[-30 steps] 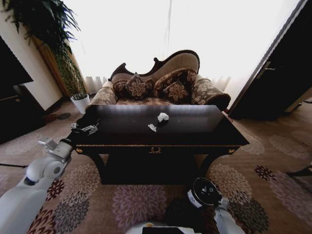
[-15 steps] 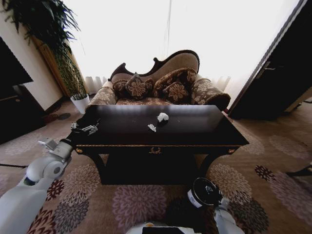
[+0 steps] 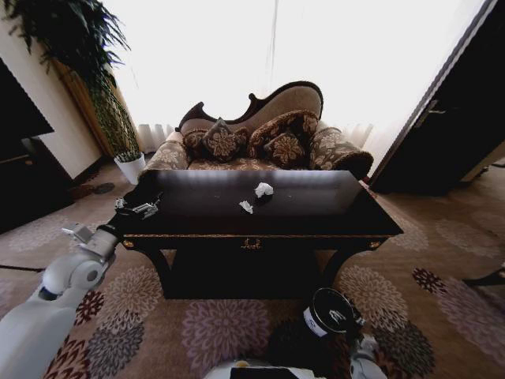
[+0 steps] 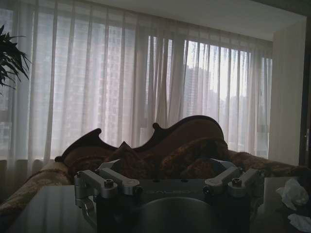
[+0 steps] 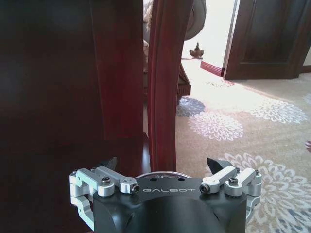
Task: Move to the front of the table and place the trash on the table into the trash bin.
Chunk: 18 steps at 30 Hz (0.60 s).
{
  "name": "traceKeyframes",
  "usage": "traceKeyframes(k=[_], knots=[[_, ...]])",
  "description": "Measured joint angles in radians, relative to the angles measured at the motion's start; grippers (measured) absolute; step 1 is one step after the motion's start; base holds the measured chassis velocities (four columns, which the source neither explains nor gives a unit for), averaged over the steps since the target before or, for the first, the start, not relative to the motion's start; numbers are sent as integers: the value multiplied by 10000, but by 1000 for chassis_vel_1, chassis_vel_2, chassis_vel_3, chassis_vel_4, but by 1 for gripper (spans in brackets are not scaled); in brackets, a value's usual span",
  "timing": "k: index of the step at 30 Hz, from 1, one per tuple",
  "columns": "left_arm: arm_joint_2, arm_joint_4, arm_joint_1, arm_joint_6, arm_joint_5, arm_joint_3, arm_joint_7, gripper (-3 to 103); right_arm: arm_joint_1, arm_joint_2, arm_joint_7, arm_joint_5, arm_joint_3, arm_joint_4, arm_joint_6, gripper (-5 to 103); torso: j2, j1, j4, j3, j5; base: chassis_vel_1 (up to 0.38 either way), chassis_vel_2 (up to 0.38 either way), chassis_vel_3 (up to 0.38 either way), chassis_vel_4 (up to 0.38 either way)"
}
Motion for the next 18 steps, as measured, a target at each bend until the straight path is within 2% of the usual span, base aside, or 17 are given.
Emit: traceKeyframes(k=[5, 18], knots=[[0, 0, 0, 0, 0, 0, 0, 100, -1131, 301, 124, 251, 58, 2011, -208, 100, 0, 0, 6, -1, -1, 0, 0, 0, 0], [0, 0, 0, 0, 0, 0, 0, 100, -4083, 932, 426, 29, 224, 6428, -436, 100, 0, -1, 4, 0, -1, 0, 0, 0, 0]])
